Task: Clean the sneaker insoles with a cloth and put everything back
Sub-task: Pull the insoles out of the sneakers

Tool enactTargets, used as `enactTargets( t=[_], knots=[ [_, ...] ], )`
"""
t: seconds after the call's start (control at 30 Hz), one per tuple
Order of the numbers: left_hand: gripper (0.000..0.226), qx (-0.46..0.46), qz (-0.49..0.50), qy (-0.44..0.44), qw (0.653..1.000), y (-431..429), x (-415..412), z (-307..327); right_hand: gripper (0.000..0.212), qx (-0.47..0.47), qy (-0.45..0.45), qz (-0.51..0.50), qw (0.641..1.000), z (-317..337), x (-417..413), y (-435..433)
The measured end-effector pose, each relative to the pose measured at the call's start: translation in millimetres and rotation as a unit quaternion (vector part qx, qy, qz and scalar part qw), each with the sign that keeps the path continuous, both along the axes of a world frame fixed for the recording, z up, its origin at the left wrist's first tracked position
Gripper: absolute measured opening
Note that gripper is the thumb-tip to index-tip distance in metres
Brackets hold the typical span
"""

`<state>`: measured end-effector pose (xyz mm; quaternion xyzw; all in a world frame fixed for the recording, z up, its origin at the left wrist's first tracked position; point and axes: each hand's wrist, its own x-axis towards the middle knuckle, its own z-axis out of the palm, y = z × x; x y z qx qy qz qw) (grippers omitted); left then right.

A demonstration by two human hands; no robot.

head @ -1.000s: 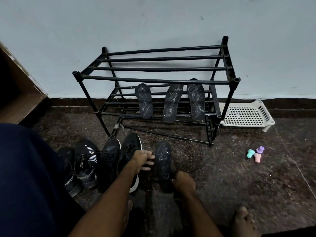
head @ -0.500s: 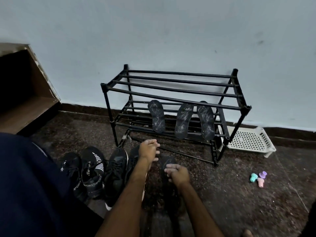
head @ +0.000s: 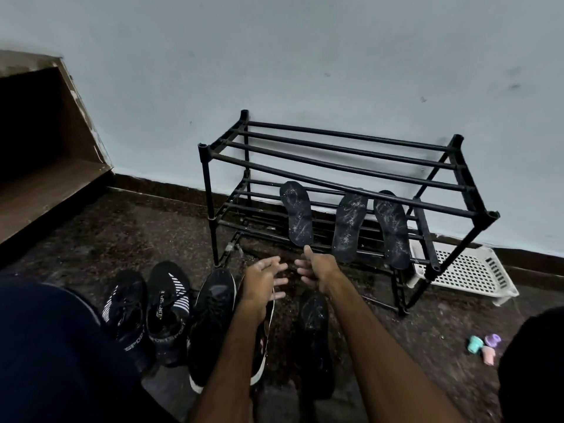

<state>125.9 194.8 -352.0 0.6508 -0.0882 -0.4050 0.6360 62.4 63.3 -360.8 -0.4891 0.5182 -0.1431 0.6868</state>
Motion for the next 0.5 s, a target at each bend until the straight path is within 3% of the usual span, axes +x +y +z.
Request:
enactTargets(
  t=[0.27,0.5],
  knots=[
    [0.03,0.008,0.012,0.013,1.0,2.4,10.7,-14.0,0.028,-0.015,-0.007,-0.066,0.998,-10.0,27.1,-8.1],
    [0.031,-0.009,0.036,0.061,0.997,-7.8,-8.1,-9.2,0.02,-0.025,-0.001,-0.049,0.999,-14.1,-6.3,9.9]
  ],
)
